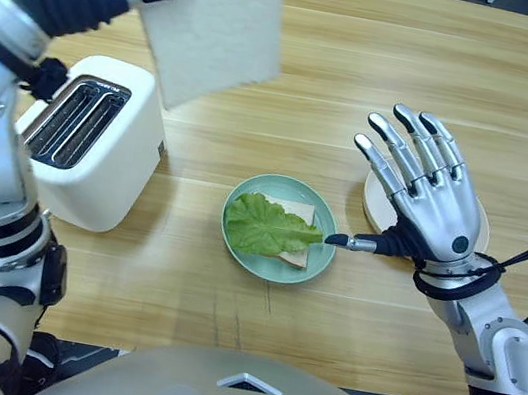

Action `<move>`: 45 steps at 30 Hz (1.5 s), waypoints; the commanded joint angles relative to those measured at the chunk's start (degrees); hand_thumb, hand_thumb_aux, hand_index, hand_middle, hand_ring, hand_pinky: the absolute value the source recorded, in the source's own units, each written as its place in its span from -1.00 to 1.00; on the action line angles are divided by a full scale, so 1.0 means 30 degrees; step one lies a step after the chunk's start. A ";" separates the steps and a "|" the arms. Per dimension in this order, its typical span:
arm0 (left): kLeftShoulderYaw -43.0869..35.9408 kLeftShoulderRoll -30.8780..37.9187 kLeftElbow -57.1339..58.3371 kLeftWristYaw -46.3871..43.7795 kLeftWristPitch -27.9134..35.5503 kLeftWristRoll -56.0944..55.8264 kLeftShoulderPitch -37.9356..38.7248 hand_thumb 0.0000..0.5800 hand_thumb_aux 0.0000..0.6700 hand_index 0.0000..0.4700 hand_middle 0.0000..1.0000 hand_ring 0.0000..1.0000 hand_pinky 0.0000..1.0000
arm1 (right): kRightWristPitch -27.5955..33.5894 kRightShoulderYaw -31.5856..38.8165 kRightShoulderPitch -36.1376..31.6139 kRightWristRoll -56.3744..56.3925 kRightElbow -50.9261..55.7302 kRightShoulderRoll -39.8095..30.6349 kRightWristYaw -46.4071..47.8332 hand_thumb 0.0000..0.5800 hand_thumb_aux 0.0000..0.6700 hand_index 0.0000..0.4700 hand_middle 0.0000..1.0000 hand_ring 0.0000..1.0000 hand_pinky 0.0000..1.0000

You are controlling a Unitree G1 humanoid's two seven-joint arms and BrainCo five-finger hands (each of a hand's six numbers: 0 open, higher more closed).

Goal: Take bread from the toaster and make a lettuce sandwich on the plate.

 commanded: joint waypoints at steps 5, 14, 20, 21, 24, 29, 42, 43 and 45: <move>-0.6406 -0.2061 0.5808 -0.0172 -0.0910 -0.2114 0.1138 1.00 1.00 1.00 1.00 1.00 1.00 | -0.2241 -0.0509 0.0406 -0.1032 -0.1907 -0.0910 -0.1842 -1.00 -1.00 -1.00 -1.00 -1.00 -1.00; -1.0760 -0.2150 1.1676 -0.0729 -0.4205 -0.1780 0.2542 1.00 1.00 1.00 1.00 1.00 1.00 | -0.3971 0.2362 0.0399 -0.1862 0.0637 -0.1490 -0.0092 -1.00 -1.00 -1.00 -1.00 -1.00 -1.00; -1.1994 -0.2071 1.5625 -0.0363 -0.6704 -0.0486 0.2237 1.00 1.00 1.00 1.00 1.00 1.00 | -0.5373 0.5458 -0.0588 0.0080 0.3992 -0.2439 0.4861 -1.00 -1.00 -1.00 -1.00 -1.00 -1.00; -1.2128 -0.2081 1.6171 -0.0158 -0.7088 -0.0133 0.2049 1.00 1.00 1.00 1.00 1.00 1.00 | -0.5418 0.5814 -0.0616 0.0334 0.4511 -0.2530 0.5596 -1.00 -1.00 -1.00 -1.00 -1.00 -1.00; -1.2752 -0.2237 1.7737 0.0750 -0.8492 0.1269 0.1468 1.00 1.00 1.00 1.00 1.00 1.00 | -0.5355 0.6617 -0.0537 0.0750 0.5581 -0.2742 0.7438 -1.00 -1.00 -1.00 -1.00 -1.00 -1.00; -1.3244 -0.2707 1.8955 0.2311 -1.0479 0.2648 0.1197 1.00 1.00 1.00 1.00 1.00 1.00 | -0.4434 0.7584 -0.0842 0.1223 0.7077 -0.2849 1.0155 -1.00 -1.00 -1.00 -1.00 -1.00 -1.00; -1.3740 -0.1056 1.7958 1.9337 -1.3840 1.5334 -0.1406 -1.00 -1.00 -1.00 -1.00 -1.00 -1.00 | -0.1691 0.7480 -0.1790 0.2931 0.7361 -0.2040 1.1135 -1.00 -1.00 -1.00 -1.00 -1.00 -1.00; -1.3517 -0.0768 1.7322 2.0085 -1.3557 1.6034 -0.1381 -1.00 -1.00 -1.00 -1.00 -1.00 -1.00 | -0.1430 0.7195 -0.1851 0.2962 0.7064 -0.1863 1.0739 -1.00 -1.00 -1.00 -1.00 -1.00 -1.00; -1.2949 -0.0298 1.5789 2.0445 -1.3222 1.6583 -0.1053 -1.00 -1.00 -1.00 -1.00 -1.00 -1.00 | -0.1149 0.6250 -0.1961 0.3894 0.6046 -0.1279 0.9797 -1.00 -1.00 -1.00 -1.00 -1.00 -1.00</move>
